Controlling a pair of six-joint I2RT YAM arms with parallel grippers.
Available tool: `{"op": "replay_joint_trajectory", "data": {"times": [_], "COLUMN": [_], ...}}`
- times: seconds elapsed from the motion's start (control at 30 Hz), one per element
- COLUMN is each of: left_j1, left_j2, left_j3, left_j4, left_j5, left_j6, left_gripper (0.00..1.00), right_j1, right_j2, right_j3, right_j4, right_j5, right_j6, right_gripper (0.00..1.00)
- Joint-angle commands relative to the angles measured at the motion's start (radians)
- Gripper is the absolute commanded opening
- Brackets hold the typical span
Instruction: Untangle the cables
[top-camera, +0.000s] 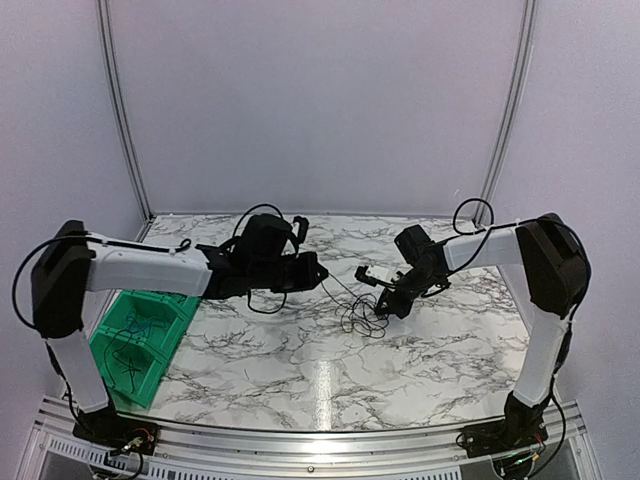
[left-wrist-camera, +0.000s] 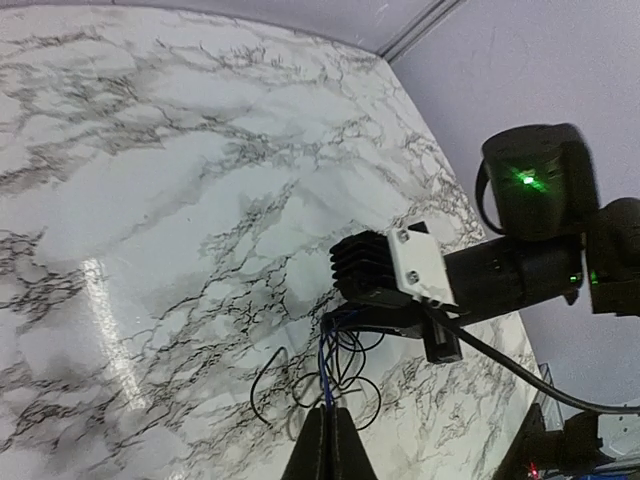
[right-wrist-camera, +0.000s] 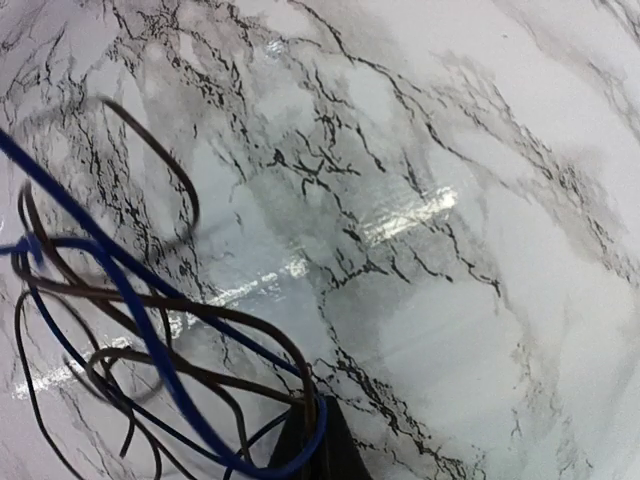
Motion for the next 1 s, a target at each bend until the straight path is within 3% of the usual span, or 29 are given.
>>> {"op": "replay_joint_trajectory", "data": {"times": [0.0,0.17,0.43,0.73,0.97], "left_j1": [0.005,0.005,0.003,0.003,0.003], "left_j2": [-0.249,-0.513,-0.818,-0.970,-1.028], "left_j3": [-0.154,-0.291,-0.292,-0.199,-0.023], "left_j4": [0.036,0.008,-0.162,-0.368,-0.532], "left_j5": [-0.189,-0.314,-0.455,-0.604,-0.713], "left_j6": [0.042,0.054,0.116,0.212,0.325], "left_gripper": [0.00,0.00,0.00,0.00,0.00], "right_j1": [-0.014,-0.016,-0.023,-0.025,-0.025], "right_j2": [0.046,0.051,0.067,0.059,0.065], "right_j3": [0.012,0.014,0.017,0.017,0.016], "right_j4": [-0.053,-0.050,-0.050,-0.050,-0.050], "right_j5": [0.092,0.136,0.167,0.179,0.184], "right_j6": [0.005,0.014,0.020,0.020,0.019], "right_gripper": [0.00,0.00,0.00,0.00,0.00]}}
